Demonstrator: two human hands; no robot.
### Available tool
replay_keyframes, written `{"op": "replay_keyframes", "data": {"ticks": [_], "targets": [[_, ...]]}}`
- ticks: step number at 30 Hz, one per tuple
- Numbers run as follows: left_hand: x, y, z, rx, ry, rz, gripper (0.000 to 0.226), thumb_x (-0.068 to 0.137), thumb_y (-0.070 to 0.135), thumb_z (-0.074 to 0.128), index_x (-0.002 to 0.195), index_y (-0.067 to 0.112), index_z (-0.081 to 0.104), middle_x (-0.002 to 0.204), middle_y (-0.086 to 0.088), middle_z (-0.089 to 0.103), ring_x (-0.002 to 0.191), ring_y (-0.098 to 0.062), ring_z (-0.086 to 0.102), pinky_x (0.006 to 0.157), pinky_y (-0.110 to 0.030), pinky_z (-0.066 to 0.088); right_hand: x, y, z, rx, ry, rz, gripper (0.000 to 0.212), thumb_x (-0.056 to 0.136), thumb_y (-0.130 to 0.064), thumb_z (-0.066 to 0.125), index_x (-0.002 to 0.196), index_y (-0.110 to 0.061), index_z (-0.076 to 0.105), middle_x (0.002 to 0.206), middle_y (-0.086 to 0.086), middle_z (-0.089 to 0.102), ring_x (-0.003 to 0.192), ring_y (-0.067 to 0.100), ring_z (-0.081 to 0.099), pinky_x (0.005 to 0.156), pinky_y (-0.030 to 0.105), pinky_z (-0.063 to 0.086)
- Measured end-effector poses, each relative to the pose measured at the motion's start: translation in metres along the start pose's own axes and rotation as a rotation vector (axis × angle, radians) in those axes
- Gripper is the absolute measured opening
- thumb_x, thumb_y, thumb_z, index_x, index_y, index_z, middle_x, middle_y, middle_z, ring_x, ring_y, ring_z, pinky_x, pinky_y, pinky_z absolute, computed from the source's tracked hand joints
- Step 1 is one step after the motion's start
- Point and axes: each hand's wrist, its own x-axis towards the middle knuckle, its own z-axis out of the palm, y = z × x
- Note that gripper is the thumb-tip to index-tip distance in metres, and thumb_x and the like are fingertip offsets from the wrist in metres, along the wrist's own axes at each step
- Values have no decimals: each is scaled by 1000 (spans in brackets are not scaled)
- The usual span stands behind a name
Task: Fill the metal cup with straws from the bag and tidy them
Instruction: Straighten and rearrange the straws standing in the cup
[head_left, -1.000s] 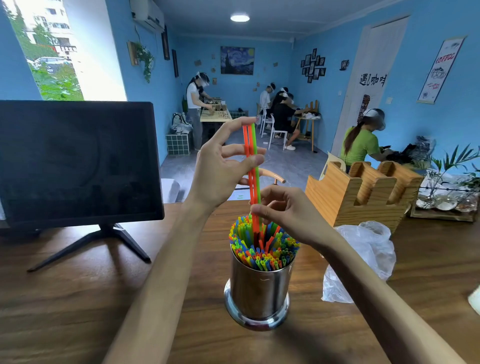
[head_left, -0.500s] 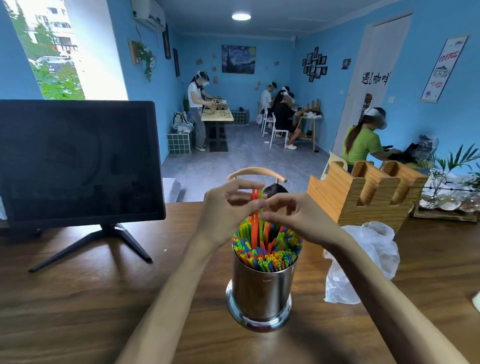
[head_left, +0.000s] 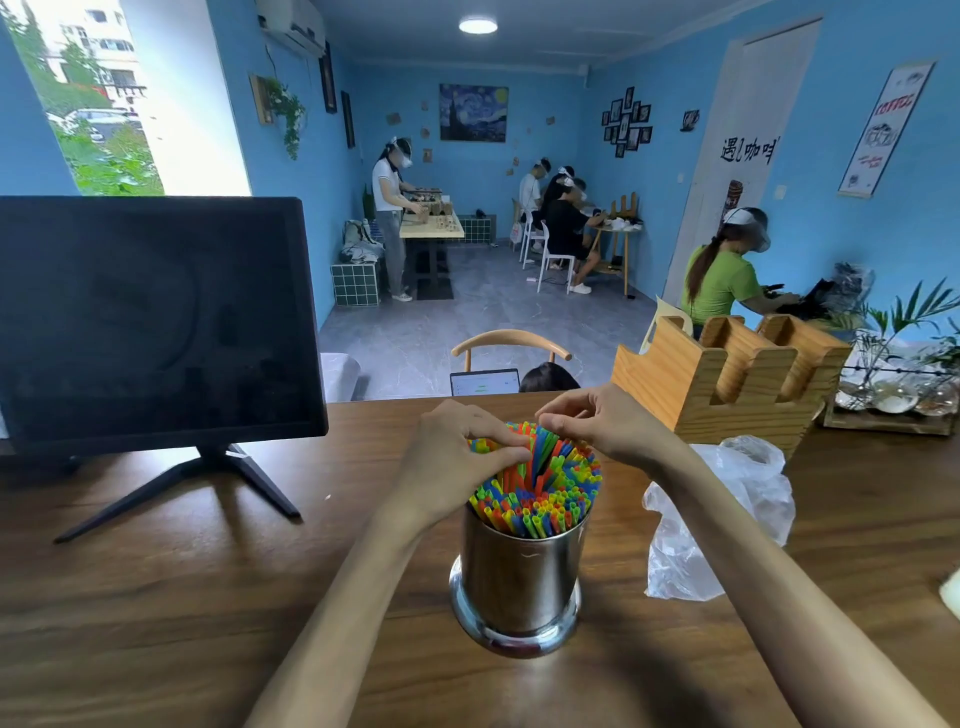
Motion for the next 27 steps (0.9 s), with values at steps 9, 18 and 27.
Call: {"op": "replay_keyframes", "data": {"ticks": [9, 18, 27], "targets": [[-2, -2, -3, 74, -99, -49, 17, 88, 52, 73, 98, 40, 81, 95, 39, 65, 109, 7, 50, 88, -26, 45, 4, -8, -2, -113, -8, -14, 15, 95, -34, 71, 89, -23, 79, 84, -10, 75, 83, 8, 69, 70, 22, 53], [12, 23, -6, -238, 166, -108, 29, 96, 46, 65, 73, 36, 79, 74, 12, 76, 67, 0, 67, 67, -18, 49, -8, -74, -24, -145, 432, -355, 13, 95, -33, 69, 93, -20, 73, 79, -9, 66, 63, 7, 53, 57, 19, 42], [46, 48, -13, -871, -171, -684, 49, 105, 46, 45, 75, 19, 72, 62, 5, 68, 39, 0, 36, 31, -12, 20, -49, -116, -3, -393, 616, -841, 17, 96, -23, 67, 93, -8, 75, 81, 1, 68, 66, 5, 48, 59, 25, 42]]}}
